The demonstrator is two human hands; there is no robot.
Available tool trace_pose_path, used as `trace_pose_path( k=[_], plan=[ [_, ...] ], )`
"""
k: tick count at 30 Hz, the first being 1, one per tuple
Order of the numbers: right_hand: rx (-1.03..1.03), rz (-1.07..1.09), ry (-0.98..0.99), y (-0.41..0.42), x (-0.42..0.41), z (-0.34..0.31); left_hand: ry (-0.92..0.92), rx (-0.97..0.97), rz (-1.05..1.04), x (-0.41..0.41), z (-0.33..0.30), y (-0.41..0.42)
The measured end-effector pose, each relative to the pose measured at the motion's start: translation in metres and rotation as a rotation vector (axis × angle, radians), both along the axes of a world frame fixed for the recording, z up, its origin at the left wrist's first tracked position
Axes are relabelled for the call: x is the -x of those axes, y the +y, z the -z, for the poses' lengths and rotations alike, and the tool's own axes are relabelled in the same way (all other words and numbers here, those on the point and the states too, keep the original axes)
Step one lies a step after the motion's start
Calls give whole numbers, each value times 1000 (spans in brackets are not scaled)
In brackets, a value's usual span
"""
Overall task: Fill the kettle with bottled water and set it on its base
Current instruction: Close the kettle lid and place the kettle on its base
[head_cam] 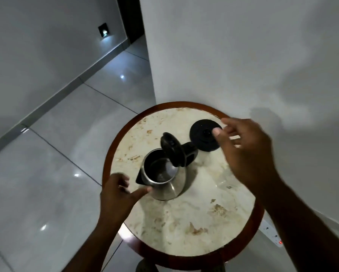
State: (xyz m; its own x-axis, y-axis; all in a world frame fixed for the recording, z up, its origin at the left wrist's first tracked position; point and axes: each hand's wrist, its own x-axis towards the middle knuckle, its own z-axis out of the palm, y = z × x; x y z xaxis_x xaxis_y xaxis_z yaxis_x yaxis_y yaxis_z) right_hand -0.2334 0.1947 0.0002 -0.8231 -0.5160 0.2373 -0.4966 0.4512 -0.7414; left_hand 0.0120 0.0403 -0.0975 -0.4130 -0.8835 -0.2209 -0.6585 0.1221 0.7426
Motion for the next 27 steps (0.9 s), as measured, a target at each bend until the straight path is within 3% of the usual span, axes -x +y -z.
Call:
trace_pose_path(
  k=[3,6,8,11,16,27],
  plan=[
    [-15,-183,-354,-37,-17,20,112,-146,179,15,4,-14],
    [-45,-324,-757,-56,-15,34,124,-120,443,27,11,-21],
    [-72,-424,-859,-61,-14,38,140,-159,459,30,17,-24],
    [-235,-519,-797,-65,-20,42,201,-182,441,30,22,-26],
    [-525,-486,-276,-75,-36,58,207,-192,509,27,17,-36],
    [-697,-443,-59,-81,-47,66,102,-126,646,21,14,-49]
  ],
)
